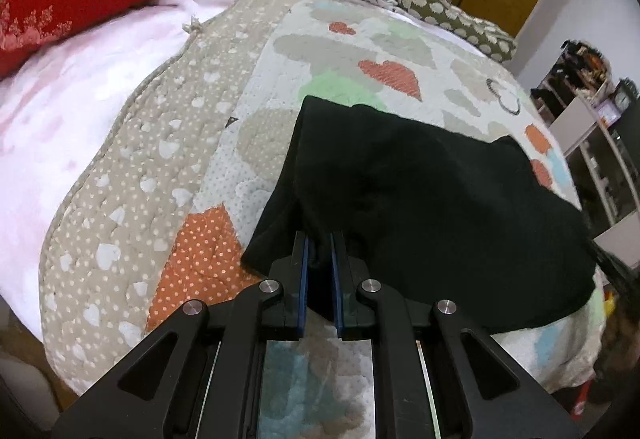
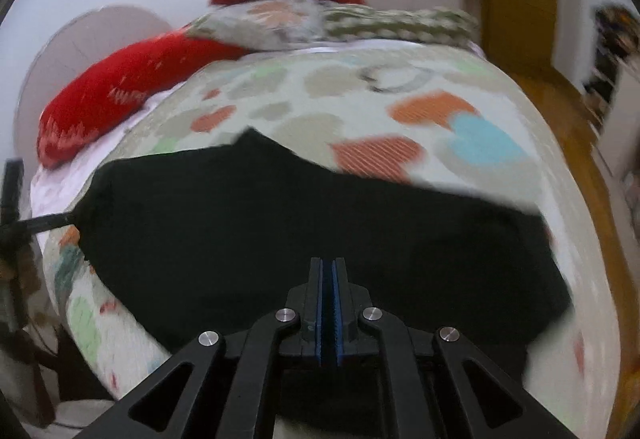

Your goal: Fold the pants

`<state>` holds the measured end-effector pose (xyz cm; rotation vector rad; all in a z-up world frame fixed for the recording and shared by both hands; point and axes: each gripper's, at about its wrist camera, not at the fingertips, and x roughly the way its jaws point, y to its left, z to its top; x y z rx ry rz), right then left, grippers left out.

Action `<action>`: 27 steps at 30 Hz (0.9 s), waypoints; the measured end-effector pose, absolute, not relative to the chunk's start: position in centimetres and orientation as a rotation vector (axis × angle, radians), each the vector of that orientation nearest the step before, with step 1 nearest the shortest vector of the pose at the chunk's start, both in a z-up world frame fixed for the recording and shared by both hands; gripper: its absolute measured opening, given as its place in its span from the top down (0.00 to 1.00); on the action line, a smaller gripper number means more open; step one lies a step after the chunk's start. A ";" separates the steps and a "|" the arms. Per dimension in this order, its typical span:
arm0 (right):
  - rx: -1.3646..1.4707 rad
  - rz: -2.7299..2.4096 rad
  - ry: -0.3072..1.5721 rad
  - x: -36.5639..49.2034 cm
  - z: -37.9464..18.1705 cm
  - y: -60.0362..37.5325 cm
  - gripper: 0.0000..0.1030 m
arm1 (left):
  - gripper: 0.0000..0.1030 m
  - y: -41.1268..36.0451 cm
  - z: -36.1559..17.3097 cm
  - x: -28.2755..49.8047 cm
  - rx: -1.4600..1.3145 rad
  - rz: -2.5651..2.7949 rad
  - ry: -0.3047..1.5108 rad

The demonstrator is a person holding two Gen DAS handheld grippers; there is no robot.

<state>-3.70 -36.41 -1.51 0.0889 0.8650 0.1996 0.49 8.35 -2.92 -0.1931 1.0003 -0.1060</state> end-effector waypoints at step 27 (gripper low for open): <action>0.508 0.044 0.729 -5.3 0.0 -48.3 0.90 | 0.92 10.1 -2.5 1.3 -0.291 -0.105 0.982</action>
